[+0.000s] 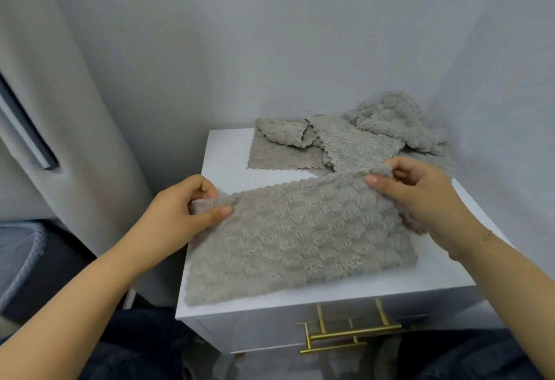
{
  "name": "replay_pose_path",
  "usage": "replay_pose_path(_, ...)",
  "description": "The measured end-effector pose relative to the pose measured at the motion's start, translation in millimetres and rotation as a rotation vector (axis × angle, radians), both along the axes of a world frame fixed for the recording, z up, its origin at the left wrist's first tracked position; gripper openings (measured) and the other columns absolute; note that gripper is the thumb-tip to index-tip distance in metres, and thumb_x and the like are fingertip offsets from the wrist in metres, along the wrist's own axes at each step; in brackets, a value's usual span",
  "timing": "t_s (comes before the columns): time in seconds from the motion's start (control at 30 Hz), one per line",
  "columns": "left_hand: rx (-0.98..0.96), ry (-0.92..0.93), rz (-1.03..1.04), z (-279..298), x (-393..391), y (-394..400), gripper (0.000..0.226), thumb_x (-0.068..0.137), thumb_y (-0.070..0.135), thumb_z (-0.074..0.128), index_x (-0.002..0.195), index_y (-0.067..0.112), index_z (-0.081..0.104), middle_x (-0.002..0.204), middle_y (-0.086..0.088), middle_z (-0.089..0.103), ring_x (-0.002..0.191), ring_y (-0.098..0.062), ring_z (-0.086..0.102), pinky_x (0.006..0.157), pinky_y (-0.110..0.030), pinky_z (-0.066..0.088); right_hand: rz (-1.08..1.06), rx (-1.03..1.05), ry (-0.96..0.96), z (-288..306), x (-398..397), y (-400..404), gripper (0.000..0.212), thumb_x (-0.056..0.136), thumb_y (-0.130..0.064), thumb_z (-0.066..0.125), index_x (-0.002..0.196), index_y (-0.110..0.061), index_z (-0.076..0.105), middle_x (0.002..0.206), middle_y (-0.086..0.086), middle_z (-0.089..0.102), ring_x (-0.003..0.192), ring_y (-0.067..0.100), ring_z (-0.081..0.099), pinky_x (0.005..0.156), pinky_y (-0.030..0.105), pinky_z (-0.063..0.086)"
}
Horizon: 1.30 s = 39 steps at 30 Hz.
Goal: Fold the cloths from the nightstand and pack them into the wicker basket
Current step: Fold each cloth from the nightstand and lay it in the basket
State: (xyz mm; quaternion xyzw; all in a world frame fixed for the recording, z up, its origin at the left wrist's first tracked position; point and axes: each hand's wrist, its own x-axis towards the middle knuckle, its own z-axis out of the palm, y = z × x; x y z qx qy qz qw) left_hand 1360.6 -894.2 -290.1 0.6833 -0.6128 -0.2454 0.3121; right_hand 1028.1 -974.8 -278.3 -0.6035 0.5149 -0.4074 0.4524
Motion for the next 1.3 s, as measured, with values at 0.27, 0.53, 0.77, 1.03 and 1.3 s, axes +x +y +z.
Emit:
replay_pose_path(0.27,0.128,0.285,-0.125,14.4,-21.0,37.0,0.041,0.066,0.062,0.075,0.083,0.025,0.075,0.069,-0.018,0.06,0.057,-0.018,0.047,0.063,-0.031,0.042,0.011,-0.179,-0.061,52.2,28.8,-29.3,0.013,0.084,-0.027,0.072,0.094,-0.019,0.073,0.084,-0.006,0.074,0.08,0.008,0.069,0.075,0.021,0.055)
replay_pose_path(0.53,-0.05,-0.075,0.086,6.2,-25.6,57.9,0.04,0.082,0.051,0.067,0.064,0.016,0.06,0.054,0.003,0.054,0.052,-0.009,0.045,0.051,-0.018,0.035,0.269,-0.235,0.251,67.8,126.4,-105.0,0.021,0.086,-0.015,0.073,0.099,0.0,0.068,0.087,0.013,0.065,0.078,0.016,0.059,0.076,0.024,0.051)
replay_pose_path(0.77,0.011,-0.027,0.18,7.2,2.2,61.9,0.035,0.081,0.047,0.071,0.102,0.051,0.042,0.07,0.012,0.065,0.076,0.007,0.057,0.065,-0.011,0.045,0.526,-0.31,0.685,43.9,222.9,-131.4,0.007,0.085,-0.016,0.074,0.088,-0.011,0.069,0.068,-0.009,0.055,0.063,0.004,0.049,0.057,0.007,0.038)
replay_pose_path(1.03,0.164,0.194,0.119,11.9,6.0,59.5,0.025,0.084,0.036,0.072,0.092,0.033,0.048,0.061,0.002,0.061,0.056,-0.008,0.058,0.059,-0.017,0.046,0.529,-0.337,0.809,0.3,262.8,-140.2,0.025,0.088,-0.024,0.071,0.105,-0.006,0.069,0.091,0.003,0.06,0.086,0.018,0.054,0.076,0.025,0.039)
replay_pose_path(1.3,0.208,0.026,0.047,8.1,3.1,67.4,0.014,0.088,0.04,0.065,0.093,0.036,0.053,0.071,0.009,0.065,0.059,0.002,0.055,0.062,-0.014,0.046,0.56,-0.352,0.746,6.6,251.5,-117.1,0.029,0.091,-0.023,0.066,0.118,-0.013,0.063,0.115,0.001,0.06,0.1,0.014,0.051,0.084,0.023,0.038)
